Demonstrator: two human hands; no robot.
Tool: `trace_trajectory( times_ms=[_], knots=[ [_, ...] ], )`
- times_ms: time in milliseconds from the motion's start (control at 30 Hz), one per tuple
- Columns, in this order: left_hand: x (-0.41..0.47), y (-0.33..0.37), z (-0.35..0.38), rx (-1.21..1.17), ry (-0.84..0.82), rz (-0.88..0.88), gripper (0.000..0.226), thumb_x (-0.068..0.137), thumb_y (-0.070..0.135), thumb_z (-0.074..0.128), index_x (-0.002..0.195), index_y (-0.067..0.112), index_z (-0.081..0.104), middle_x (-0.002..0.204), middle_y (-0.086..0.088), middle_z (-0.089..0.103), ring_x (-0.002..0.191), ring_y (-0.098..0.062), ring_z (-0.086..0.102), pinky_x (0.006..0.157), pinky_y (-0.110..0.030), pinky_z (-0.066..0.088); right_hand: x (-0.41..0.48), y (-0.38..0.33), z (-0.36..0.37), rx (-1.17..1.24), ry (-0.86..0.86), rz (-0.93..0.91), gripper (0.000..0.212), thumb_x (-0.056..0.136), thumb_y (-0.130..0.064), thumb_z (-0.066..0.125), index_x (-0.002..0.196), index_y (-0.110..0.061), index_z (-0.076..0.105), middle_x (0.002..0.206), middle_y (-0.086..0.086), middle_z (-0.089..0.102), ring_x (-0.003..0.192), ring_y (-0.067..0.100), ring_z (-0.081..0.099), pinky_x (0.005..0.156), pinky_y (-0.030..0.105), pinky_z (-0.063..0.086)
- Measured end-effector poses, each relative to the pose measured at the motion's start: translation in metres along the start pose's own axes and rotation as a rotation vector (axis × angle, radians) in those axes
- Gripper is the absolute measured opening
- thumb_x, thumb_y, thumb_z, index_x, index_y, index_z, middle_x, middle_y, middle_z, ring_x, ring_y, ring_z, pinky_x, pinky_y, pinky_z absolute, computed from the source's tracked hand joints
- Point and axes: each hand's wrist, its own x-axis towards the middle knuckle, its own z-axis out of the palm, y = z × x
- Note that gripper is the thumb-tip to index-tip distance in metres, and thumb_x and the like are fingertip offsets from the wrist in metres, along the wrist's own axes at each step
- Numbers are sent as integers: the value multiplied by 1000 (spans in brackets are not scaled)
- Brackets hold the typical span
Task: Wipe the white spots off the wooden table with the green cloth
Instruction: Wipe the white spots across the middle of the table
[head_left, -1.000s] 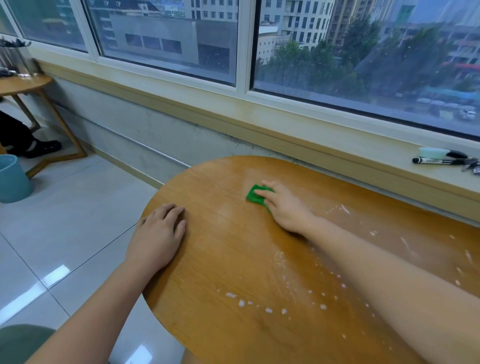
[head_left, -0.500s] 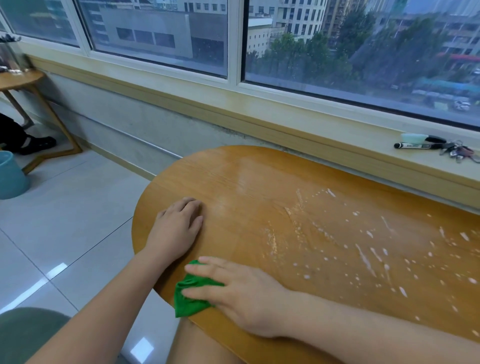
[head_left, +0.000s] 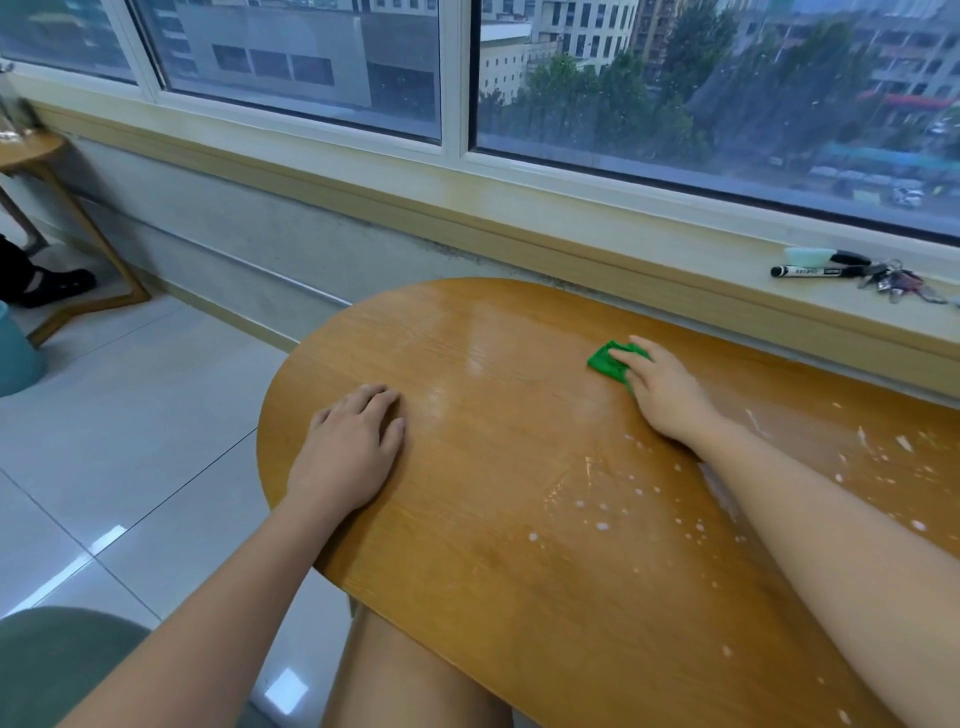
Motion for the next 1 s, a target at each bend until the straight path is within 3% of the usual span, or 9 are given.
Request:
trace_trajectory(
  times_ms=[100, 233, 500, 733, 867, 1000],
  knots=[
    [-1, 0, 0, 3, 12, 3, 58, 108, 56, 29, 158, 32, 45, 165, 7, 42, 151, -17, 39, 124, -46, 30, 0, -9, 10, -9, 18, 12, 46, 115, -30, 42, 159, -38, 47, 175, -5, 27, 162, 26, 20, 128, 55, 24],
    [-1, 1, 0, 11, 11, -1, 57, 108, 55, 30, 158, 31, 45, 165, 6, 43, 151, -18, 39, 123, -46, 30, -40, -58, 24, -15, -48, -142, 49, 114, -30, 44, 161, -42, 41, 176, -9, 23, 164, 24, 15, 129, 59, 22],
    [0, -2, 2, 27, 0, -2, 58, 107, 58, 28, 157, 33, 45, 164, 7, 44, 148, -18, 42, 121, -46, 33, -185, -164, 34, 1, -280, -502, 53, 115, -28, 41, 164, -48, 31, 177, -23, 2, 163, 6, -10, 125, 45, 5],
    [-1, 1, 1, 34, 2, 7, 56, 108, 55, 30, 155, 32, 47, 164, 5, 45, 149, -19, 42, 120, -48, 34, -238, -149, 57, 32, -237, -835, 47, 115, -24, 44, 161, -34, 46, 177, -6, 23, 166, 16, 4, 127, 28, 10],
    [-1, 3, -2, 28, -15, 20, 53, 108, 52, 34, 155, 32, 49, 163, 5, 46, 147, -21, 45, 119, -50, 35, -231, -124, 40, 48, -272, -763, 48, 116, -23, 43, 161, -41, 44, 178, -13, 18, 165, 10, 3, 126, 46, 32],
    [-1, 4, -6, 25, -18, 51, 49, 108, 48, 39, 152, 29, 51, 160, 4, 50, 143, -23, 49, 116, -52, 39, -206, -89, 15, -57, -296, -516, 52, 113, -37, 35, 161, -57, 30, 176, -29, -2, 163, 4, -6, 130, 56, 20]
  ],
)
